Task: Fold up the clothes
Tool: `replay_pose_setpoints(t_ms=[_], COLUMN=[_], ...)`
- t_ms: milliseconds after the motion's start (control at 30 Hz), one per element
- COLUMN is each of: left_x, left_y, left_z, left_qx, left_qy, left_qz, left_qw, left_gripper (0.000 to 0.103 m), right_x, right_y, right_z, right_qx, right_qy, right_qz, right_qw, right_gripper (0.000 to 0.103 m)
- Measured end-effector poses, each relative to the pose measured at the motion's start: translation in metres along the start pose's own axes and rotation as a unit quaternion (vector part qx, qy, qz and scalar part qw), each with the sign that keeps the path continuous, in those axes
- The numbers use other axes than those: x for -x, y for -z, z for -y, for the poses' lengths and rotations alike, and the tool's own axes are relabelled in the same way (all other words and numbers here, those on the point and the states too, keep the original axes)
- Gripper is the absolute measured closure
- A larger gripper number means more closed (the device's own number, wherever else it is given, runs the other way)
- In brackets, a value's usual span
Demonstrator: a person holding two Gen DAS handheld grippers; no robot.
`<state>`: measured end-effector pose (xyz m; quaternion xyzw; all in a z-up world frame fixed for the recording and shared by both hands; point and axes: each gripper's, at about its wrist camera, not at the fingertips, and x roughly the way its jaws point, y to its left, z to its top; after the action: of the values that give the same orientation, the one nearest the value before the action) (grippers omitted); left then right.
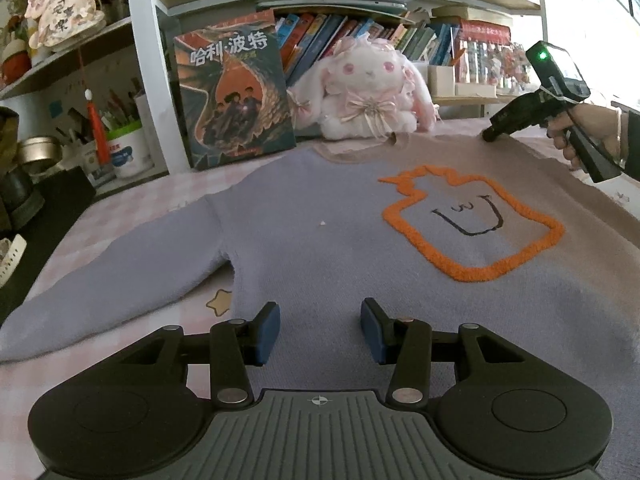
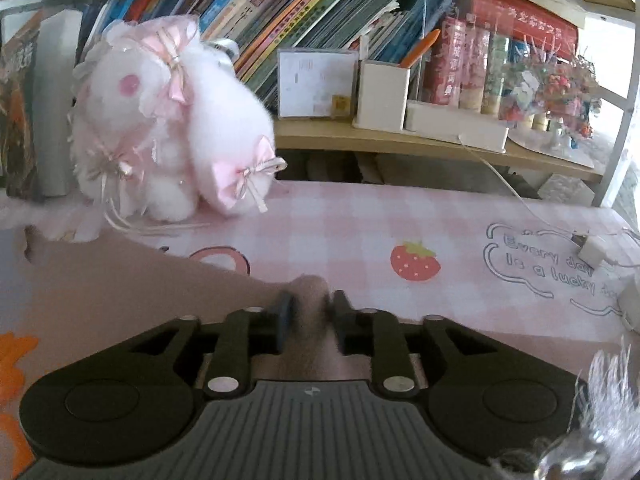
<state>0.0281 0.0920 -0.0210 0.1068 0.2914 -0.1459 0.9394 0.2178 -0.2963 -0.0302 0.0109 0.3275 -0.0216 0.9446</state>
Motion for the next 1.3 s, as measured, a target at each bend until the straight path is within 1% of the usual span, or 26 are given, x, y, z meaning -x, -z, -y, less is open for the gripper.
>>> replay_pose_setpoints(t_ms=[100,167,233,300,333,400,433,467,567,600,667,767,867,933,967,1033,1067,1100,1167,1200,1300], left_x=[0.0,0.001,0.001,0.003,0.005,0.013,0.018,0.024,0.04,0.045,0.055,0.068,0.071,0.072,0.073,0.073,0.074,0.073,0.072,0.071,0.069], left_y=[0.0,0.0,0.0,0.0,0.001,0.002,0.004,0.006,0.017,0.021,0.031,0.045,0.053,0.058,0.061,0.061,0.061,0.062,0.061,0.062,0.061], left_z=[0.001,0.002,0.004,0.006,0.008,0.011,0.012,0.013,0.012,0.012,0.007,-0.001,-0.001,-0.002,-0.002,0.002,0.005,0.006,0.004,0.002,-0.003], left_qx=[-0.002,-0.005,-0.009,-0.014,-0.015,-0.014,-0.01,-0.006,0.019,0.027,0.062,0.114,0.14,0.157,0.165,0.153,0.148,0.144,0.139,0.143,0.15], left_qy=[-0.002,-0.005,-0.008,-0.014,-0.024,-0.047,-0.049,-0.051,-0.054,-0.054,-0.041,-0.02,-0.011,-0.006,-0.003,-0.007,-0.008,-0.008,-0.016,-0.013,-0.011], left_qz=[0.0,0.001,0.002,0.005,0.01,0.027,0.034,0.042,0.044,0.043,0.041,0.038,0.041,0.043,0.044,0.044,0.044,0.045,0.045,0.046,0.046], left_qw=[1.0,1.0,0.9999,0.9998,0.9996,0.9984,0.9982,0.9978,0.9974,0.9973,0.9964,0.9925,0.9893,0.9867,0.9853,0.9871,0.988,0.9886,0.9891,0.9886,0.9875], left_gripper=[0.057,0.057,0.057,0.056,0.056,0.056,0.056,0.056,0.056,0.053,0.05,0.05,0.052,0.053,0.053,0.061,0.07,0.081,0.092,0.095,0.096], right_x=[0.018,0.039,0.064,0.088,0.1,0.125,0.137,0.149,0.179,0.189,0.207,0.224,0.236,0.241,0.242,0.242,0.243,0.243,0.243,0.243,0.239], right_y=[0.0,0.005,0.015,0.03,0.039,0.061,0.071,0.082,0.113,0.123,0.143,0.17,0.187,0.192,0.194,0.195,0.197,0.198,0.2,0.2,0.198], right_z=[0.007,0.009,0.01,0.009,0.008,0.005,0.005,0.005,0.004,0.005,0.005,0.001,-0.005,-0.009,-0.011,-0.011,-0.012,-0.012,-0.013,-0.013,-0.012], right_qx=[-0.016,-0.014,-0.007,0.004,0.01,0.029,0.038,0.045,0.06,0.064,0.066,0.062,0.065,0.07,0.07,0.064,0.063,0.063,0.061,0.06,0.052], right_qy=[-0.01,-0.02,-0.036,-0.055,-0.064,-0.077,-0.081,-0.085,-0.091,-0.093,-0.095,-0.101,-0.101,-0.098,-0.098,-0.102,-0.103,-0.104,-0.105,-0.105,-0.104], right_qz=[0.024,0.037,0.04,0.036,0.035,0.032,0.03,0.027,0.022,0.022,0.025,0.023,0.031,0.041,0.045,0.048,0.052,0.054,0.06,0.062,0.067], right_qw=[1.0,0.999,0.999,0.998,0.997,0.996,0.996,0.995,0.994,0.993,0.993,0.993,0.992,0.992,0.992,0.992,0.991,0.991,0.991,0.991,0.991], right_gripper=[0.072,0.07,0.068,0.068,0.068,0.064,0.063,0.059,0.057,0.057,0.057,0.058,0.061,0.067,0.073,0.078,0.081,0.084,0.086,0.087,0.087])
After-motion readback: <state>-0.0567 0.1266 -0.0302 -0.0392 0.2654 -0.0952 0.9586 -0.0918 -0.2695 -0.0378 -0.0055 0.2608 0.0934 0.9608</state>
